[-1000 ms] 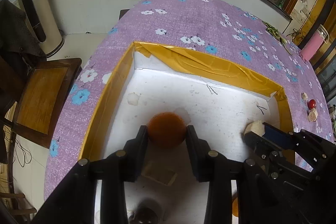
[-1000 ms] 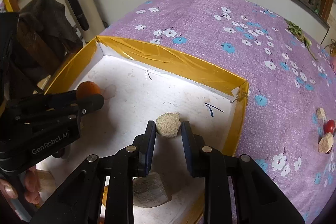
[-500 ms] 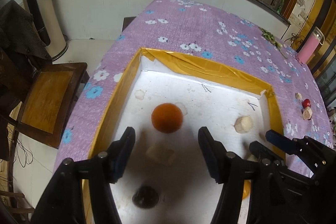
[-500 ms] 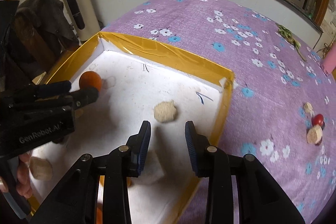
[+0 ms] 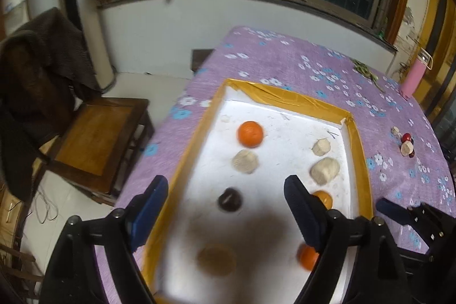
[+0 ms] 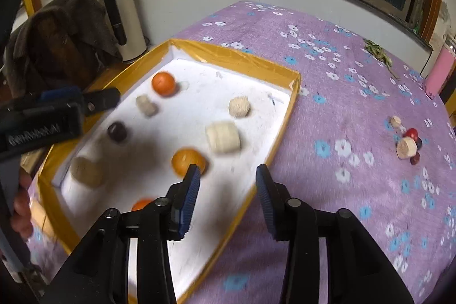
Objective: Organize fruits
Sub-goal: 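Move both tools back toward the remaining fruit on the bedspread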
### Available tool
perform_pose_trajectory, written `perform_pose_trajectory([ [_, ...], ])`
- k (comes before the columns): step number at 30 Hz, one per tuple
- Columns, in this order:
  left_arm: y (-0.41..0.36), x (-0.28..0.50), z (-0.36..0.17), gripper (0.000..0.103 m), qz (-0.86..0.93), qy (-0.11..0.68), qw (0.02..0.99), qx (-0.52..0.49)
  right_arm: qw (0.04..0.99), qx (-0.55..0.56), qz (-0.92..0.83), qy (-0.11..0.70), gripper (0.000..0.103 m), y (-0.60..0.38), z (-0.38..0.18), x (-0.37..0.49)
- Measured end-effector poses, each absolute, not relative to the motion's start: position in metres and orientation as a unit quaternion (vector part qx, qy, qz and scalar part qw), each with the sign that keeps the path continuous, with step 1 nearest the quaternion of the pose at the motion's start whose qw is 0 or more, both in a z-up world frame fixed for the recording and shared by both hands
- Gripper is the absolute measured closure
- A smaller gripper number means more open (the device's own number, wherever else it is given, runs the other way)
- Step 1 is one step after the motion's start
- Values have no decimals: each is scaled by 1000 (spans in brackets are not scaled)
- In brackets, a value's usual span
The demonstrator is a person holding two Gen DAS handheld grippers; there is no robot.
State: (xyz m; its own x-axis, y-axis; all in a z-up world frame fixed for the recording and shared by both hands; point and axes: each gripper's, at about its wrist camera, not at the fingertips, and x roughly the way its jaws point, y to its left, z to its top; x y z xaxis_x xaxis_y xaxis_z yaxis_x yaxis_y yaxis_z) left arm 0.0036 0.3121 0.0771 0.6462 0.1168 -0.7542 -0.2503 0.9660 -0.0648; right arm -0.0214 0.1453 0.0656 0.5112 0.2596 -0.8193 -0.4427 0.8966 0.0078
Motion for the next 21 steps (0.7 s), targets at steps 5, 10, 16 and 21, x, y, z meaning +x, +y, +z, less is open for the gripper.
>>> perform_pose_trajectory([
  [5,319,-34,84,8,138,383,910,-79,856,-85,219,460,60,130,63,-51],
  [10,324,-64,79,6,151,375,910,-94,859,-101,218,452,52,119,63,-76],
  [16,324,-86,72,6,168,375,905,-109,861,-103,225,445,48,111,66,-90],
  [21,320,-97,70,6,183,370,904,-115,860,-110,233,441,48,108,69,-93],
])
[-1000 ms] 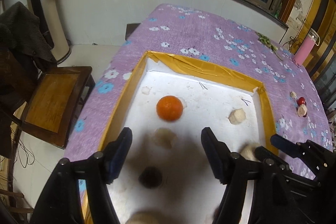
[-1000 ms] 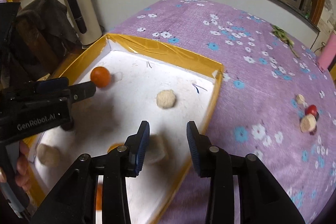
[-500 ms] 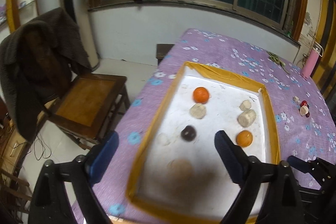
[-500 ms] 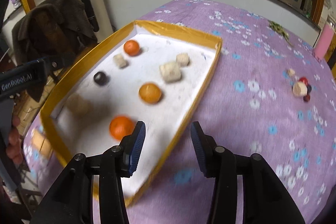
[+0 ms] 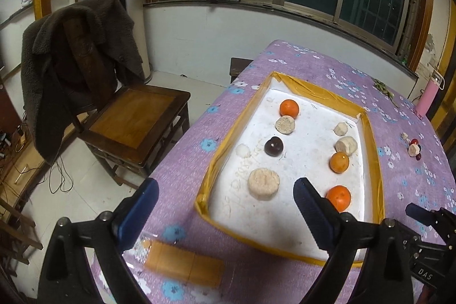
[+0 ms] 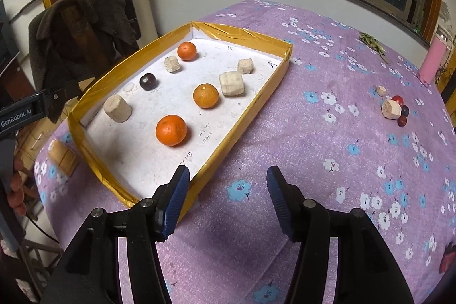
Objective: Organize fruits
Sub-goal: 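Move both tools back toward the remaining fruit on the bedspread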
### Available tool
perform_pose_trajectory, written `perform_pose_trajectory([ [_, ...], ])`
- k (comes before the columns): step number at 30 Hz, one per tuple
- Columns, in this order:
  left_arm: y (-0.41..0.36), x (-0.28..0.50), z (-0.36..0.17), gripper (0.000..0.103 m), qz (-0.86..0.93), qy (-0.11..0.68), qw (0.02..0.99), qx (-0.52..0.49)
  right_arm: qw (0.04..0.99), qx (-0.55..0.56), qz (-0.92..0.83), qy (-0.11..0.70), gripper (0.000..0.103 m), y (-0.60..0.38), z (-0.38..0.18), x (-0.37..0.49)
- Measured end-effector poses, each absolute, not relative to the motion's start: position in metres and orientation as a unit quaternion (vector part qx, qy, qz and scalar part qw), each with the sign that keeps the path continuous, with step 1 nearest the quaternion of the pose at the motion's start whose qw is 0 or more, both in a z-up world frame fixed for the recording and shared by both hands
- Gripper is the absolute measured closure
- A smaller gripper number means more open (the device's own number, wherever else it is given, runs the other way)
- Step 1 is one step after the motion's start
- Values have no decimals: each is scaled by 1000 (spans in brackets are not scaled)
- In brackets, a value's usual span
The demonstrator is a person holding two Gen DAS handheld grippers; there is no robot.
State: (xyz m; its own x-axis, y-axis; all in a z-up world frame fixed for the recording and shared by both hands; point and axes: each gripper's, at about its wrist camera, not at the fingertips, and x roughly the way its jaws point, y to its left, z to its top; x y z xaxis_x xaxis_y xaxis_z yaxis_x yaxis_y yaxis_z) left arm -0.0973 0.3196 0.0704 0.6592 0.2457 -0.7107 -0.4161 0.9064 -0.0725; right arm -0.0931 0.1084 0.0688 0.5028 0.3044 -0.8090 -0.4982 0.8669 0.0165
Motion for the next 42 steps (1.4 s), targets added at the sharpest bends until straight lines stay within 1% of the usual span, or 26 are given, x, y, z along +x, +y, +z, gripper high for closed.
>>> perform_pose_trajectory([
  [8,303,-102,74,6,189,371,904,-101,860,-106,240,437,48,98,72,-90],
  [16,255,-73,82,6,145,384,909,-79,869,-82,214,438,48,54,70,-75],
  [23,191,-24,87,6,74,401,911,-53,888,-50,135,437,48,-28,68,-24],
  [28,149,10,85,6,38,419,906,-32,892,-27,97,441,47,-85,65,35],
  [32,125,28,82,6,19,430,902,-23,890,-8,99,445,45,-100,62,78],
  [34,116,35,80,6,12,435,900,-17,888,-7,98,450,41,-100,56,96],
  [35,113,38,80,6,11,436,900,-13,886,-10,96,453,40,-99,53,103],
  [38,104,49,79,6,7,439,899,-2,880,-19,102,463,41,-96,39,119],
  [39,101,54,78,6,5,441,898,-1,885,-33,95,455,42,-95,38,120],
  [40,98,59,77,6,2,443,897,1,886,-46,92,452,45,-93,36,121],
  [41,94,64,75,6,0,444,896,4,890,-64,95,442,54,-91,37,120],
  [42,88,70,73,6,-4,446,895,8,892,-65,106,435,73,-91,39,120],
])
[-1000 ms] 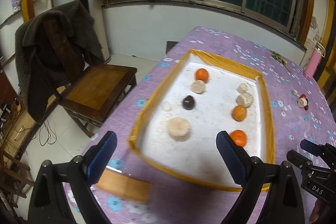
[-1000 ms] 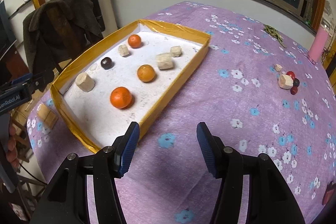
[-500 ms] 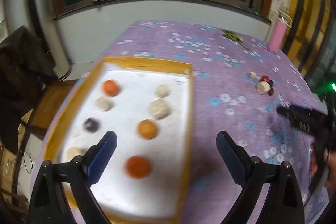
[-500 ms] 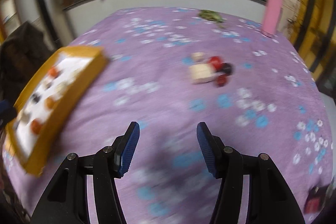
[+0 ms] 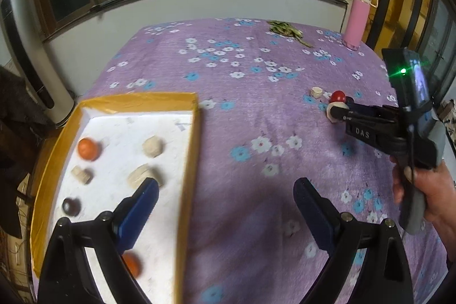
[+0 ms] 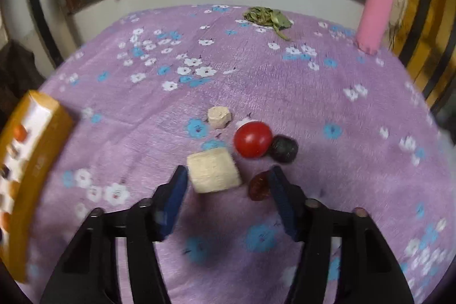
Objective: Organize fruits
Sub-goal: 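Grasp a dark plum with the left tool while the right tool grasps a beige cube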
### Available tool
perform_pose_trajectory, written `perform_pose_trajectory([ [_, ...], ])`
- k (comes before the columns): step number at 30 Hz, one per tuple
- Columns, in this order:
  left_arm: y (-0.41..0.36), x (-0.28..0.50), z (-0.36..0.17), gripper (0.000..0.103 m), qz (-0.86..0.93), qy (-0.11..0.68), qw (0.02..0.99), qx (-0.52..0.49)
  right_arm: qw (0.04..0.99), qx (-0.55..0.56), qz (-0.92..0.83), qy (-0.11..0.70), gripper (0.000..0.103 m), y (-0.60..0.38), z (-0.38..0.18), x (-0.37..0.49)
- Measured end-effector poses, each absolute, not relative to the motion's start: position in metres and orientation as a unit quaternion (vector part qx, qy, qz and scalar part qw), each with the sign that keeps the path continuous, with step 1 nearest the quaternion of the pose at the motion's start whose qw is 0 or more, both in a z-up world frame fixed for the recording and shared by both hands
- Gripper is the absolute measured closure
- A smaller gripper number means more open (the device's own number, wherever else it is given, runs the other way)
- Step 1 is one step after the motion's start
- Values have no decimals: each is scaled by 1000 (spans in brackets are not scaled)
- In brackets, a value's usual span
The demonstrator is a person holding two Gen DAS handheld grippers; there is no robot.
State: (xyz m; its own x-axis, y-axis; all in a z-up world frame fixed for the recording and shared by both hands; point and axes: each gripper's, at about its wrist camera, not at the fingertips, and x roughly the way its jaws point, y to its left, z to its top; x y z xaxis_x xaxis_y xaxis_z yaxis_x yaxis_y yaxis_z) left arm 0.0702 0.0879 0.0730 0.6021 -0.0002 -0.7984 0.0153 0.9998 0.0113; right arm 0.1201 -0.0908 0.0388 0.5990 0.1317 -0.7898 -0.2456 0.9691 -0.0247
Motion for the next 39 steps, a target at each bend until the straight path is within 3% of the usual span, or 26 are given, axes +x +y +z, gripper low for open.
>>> perform_pose_trajectory([
  [8,14,124,55,6,-75,471,879,25,906,40,67,415,72,-165,62,82],
  [16,-70,174,34,8,-134,483,865,0,904,55,26,423,72,-218,56,41],
  [22,-96,188,24,26,-127,482,867,0,895,78,35,438,72,-230,44,33],
  [24,-100,193,18,49,-130,487,864,4,895,80,38,438,72,-230,43,31],
  [25,-102,193,17,52,-125,482,867,10,895,81,39,438,72,-231,44,31],
  [27,-102,191,17,76,-135,476,869,11,895,81,41,437,72,-231,45,30],
  [28,-100,190,16,80,-138,477,868,9,895,80,41,437,72,-231,45,30],
  [39,-59,150,28,81,-158,481,862,-12,897,73,41,435,72,-226,47,12],
])
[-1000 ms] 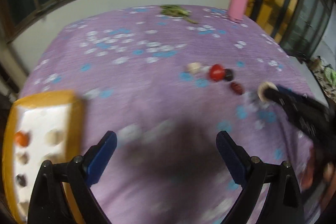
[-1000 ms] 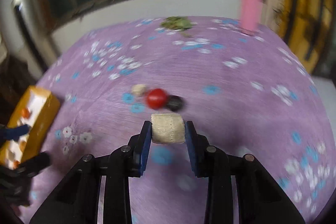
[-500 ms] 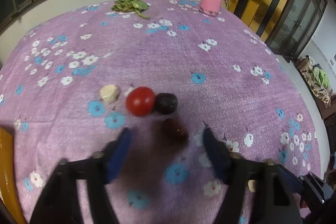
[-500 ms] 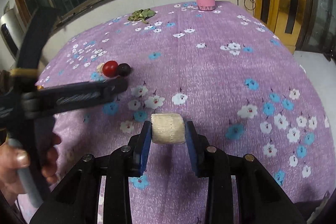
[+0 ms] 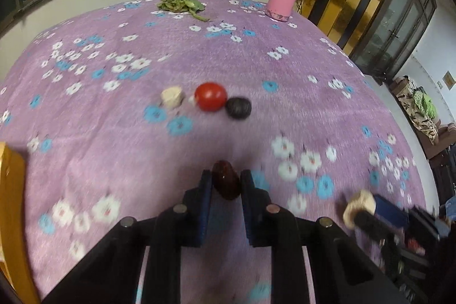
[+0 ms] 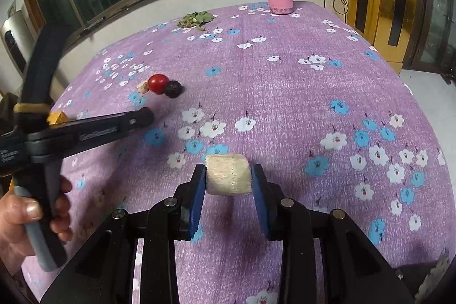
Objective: Organize fruits
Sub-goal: 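Grasp a dark plum with the left tool while the right tool grasps a beige cube, then carry the plum and beige cube toward the tray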
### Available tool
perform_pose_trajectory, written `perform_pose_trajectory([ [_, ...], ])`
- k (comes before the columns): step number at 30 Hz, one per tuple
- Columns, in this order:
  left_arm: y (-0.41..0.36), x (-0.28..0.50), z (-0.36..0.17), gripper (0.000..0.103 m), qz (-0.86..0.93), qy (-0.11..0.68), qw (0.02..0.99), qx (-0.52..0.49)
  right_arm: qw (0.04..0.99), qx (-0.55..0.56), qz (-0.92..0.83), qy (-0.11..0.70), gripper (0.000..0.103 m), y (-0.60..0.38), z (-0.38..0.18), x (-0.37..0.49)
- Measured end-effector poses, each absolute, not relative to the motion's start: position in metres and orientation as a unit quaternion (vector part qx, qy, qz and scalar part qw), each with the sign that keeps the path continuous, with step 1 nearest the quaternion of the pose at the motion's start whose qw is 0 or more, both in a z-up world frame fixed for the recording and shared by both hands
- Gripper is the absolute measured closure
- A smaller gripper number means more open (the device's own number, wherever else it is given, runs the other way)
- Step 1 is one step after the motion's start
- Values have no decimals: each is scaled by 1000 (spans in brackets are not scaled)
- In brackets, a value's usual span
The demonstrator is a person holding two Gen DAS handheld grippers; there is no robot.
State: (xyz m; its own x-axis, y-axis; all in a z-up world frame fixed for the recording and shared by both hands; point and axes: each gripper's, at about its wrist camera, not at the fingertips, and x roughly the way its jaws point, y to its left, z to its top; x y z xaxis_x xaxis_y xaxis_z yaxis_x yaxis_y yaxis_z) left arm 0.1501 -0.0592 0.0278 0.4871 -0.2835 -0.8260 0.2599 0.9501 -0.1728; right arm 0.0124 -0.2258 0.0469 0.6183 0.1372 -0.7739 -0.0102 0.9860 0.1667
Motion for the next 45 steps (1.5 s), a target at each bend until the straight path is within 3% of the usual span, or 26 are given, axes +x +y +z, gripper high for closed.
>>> perform_pose_trajectory([
  [17,19,37,53,81,-171,460,871,-25,891,41,35,450,72,-182,49,-60],
  [36,173,-10,73,81,-96,440,891,-56,884,0,158,440,72,-9,68,-56],
  [43,162,-33,69,81,-163,463,870,-51,877,-16,146,458,72,-7,57,-58],
  [45,141,-48,68,75,-190,464,865,-20,876,-17,139,461,72,-15,54,-61],
])
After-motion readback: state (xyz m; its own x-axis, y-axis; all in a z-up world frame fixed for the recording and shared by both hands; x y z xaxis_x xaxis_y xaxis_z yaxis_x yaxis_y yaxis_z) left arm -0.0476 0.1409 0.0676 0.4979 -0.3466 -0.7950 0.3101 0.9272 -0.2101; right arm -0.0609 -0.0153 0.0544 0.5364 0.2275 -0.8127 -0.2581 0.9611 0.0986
